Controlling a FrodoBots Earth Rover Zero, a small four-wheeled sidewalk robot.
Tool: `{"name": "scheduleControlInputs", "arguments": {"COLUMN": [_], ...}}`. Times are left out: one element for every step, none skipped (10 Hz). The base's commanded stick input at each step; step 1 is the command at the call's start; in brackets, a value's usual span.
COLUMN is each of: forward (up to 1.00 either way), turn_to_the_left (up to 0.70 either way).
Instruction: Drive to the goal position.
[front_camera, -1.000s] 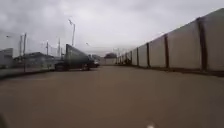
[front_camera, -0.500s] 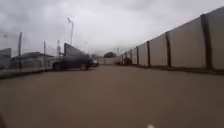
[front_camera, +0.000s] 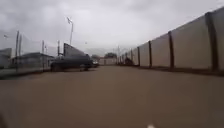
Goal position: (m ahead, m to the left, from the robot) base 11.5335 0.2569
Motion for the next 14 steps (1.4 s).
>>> {"name": "scheduleControlInputs", "arguments": {"forward": [0.70, 0.70, 0.70, 0.70, 0.70, 0.70, 0.70, 0.70, 0.70, 0.70, 0.70, 0.70, 0.70, 0.70], "turn_to_the_left": [0.02, 0.02, 0.02, 0.02, 0.03, 0.03, 0.03, 0.03, 0.03, 0.02, 0.00, 0.00, 0.00, 0.00]}}
